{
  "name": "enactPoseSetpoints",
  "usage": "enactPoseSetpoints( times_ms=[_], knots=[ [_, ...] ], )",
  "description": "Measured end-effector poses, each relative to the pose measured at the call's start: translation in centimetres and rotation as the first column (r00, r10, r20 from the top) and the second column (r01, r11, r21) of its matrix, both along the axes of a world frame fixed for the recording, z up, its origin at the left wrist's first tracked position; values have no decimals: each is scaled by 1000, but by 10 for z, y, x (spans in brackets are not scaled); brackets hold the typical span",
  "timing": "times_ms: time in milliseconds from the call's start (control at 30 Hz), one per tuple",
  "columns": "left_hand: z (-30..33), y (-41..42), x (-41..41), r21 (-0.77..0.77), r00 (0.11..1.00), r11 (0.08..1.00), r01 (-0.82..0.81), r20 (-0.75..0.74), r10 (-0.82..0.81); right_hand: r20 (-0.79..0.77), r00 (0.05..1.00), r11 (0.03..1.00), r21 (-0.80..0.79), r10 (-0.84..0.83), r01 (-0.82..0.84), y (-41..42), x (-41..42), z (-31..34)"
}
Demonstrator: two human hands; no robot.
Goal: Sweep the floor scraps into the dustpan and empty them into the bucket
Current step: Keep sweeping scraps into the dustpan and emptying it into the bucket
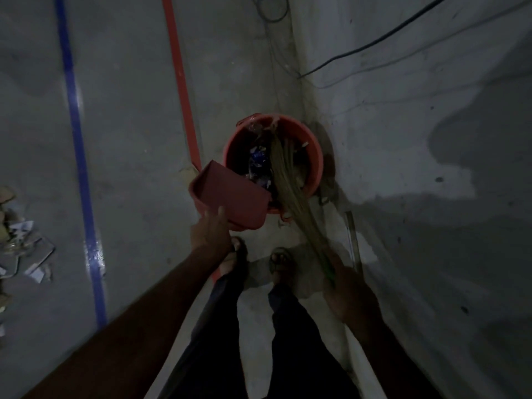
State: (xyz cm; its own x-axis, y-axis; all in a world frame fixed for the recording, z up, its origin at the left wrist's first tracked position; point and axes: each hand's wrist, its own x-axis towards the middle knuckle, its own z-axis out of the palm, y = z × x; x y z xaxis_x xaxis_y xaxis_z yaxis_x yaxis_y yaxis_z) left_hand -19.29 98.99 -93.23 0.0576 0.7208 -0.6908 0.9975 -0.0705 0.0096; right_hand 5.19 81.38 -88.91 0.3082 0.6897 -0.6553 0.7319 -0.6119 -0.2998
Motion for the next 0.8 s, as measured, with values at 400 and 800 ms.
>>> enactPoseSetpoints(
  times_ms=[400,800],
  knots=[
    [26,-27,-43,119,999,992,31,28,-35,149,987,992,104,57,-73,-69,-25,53],
    [108,-106,-65,290,991,948,-130,58,118,84,960,897,344,266,-278,-35,-23,114]
  ],
)
